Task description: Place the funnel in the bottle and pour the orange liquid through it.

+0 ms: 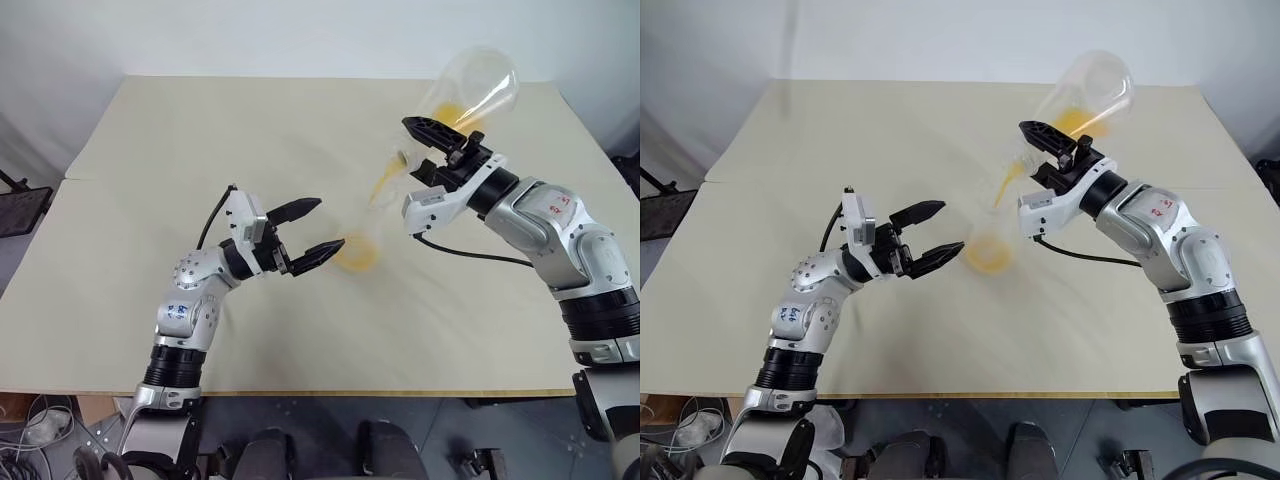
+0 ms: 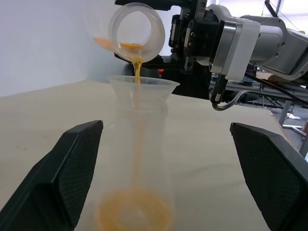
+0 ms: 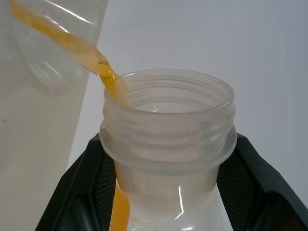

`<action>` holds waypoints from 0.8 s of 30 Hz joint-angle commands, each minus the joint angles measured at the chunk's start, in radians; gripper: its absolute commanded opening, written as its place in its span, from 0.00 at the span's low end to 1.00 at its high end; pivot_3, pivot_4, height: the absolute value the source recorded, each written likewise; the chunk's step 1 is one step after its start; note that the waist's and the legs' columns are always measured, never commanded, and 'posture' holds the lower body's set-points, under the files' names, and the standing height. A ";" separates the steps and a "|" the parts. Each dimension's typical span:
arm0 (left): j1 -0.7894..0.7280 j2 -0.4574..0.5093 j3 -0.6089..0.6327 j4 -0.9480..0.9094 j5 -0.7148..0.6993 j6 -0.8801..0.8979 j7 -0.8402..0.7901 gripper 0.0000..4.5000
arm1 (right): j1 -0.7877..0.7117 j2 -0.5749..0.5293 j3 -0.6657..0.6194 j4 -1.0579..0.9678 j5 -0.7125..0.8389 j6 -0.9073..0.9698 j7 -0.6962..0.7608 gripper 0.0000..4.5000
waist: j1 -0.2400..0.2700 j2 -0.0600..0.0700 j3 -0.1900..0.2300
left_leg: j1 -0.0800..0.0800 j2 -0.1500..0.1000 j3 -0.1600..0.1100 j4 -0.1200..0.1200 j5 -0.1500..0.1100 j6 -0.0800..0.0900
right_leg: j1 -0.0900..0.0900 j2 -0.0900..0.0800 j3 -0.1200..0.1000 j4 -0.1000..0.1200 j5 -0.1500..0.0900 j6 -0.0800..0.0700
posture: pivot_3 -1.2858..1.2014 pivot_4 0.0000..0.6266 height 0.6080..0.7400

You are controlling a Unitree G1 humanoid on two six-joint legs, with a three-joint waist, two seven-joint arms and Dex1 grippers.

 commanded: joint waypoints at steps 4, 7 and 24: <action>-0.002 -0.008 0.000 0.008 0.001 -0.033 -0.004 1.00 | -0.032 -0.021 -0.009 -0.029 -0.008 -0.009 -0.034 0.54 | 0.000 0.000 0.000 | 0.000 0.000 0.000 0.000 0.000 0.000 | 0.000 0.000 0.000 0.000 0.000 0.000 | 0.52 0.24 1.00; -0.003 -0.008 0.000 0.014 0.001 -0.039 -0.006 1.00 | -0.035 -0.022 -0.010 -0.029 -0.013 -0.008 -0.038 0.54 | 0.000 0.000 0.000 | 0.000 0.000 0.000 0.000 0.000 0.000 | 0.000 0.000 0.000 0.000 0.000 0.000 | 0.52 0.24 1.00; -0.004 -0.012 0.000 0.032 0.002 -0.056 -0.015 1.00 | -0.028 -0.024 -0.015 -0.049 -0.009 -0.009 -0.037 0.54 | 0.000 0.000 0.000 | 0.000 0.000 0.000 0.000 0.000 0.000 | 0.000 0.000 0.000 0.000 0.000 0.000 | 0.52 0.24 1.00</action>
